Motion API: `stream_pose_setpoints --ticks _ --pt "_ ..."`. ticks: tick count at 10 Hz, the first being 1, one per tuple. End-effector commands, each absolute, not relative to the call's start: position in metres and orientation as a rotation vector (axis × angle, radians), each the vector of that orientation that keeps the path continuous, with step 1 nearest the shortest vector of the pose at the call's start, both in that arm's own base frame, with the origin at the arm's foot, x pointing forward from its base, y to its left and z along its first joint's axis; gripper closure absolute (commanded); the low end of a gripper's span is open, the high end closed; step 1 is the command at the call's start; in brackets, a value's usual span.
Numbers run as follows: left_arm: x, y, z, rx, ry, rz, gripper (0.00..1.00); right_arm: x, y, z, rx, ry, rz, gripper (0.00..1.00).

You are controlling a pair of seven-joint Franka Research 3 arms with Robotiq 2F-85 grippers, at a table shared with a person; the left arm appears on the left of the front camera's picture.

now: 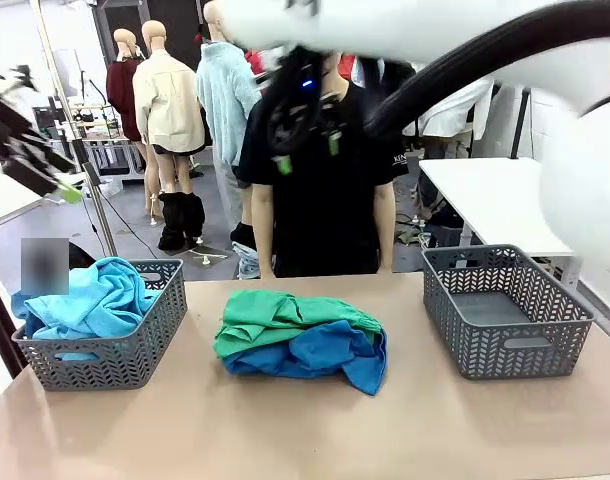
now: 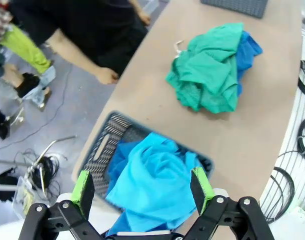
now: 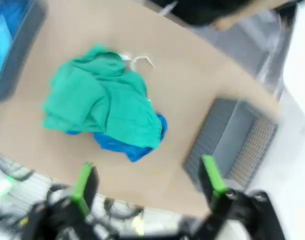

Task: Sort the tops and bottoms.
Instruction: Lift clothes from the center of the table with your left hand.

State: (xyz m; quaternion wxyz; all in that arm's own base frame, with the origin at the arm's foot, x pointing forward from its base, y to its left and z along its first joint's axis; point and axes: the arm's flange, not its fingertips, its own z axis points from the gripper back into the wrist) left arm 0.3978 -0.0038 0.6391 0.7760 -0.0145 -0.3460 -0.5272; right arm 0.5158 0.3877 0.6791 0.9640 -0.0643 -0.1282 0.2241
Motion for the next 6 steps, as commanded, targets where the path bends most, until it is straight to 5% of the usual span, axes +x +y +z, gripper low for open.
stream_pose_setpoints --ticks 1,6 --pt "0.418 -0.051 0.619 -0.123 -0.701 -1.258 0.0 0.459 0.273 0.647 -0.06 -0.342 0.209 0.0" --pt "0.474 -0.204 0.516 -0.251 -0.392 -1.53 0.0 0.379 0.079 0.59 0.175 -0.39 -0.258 0.0"
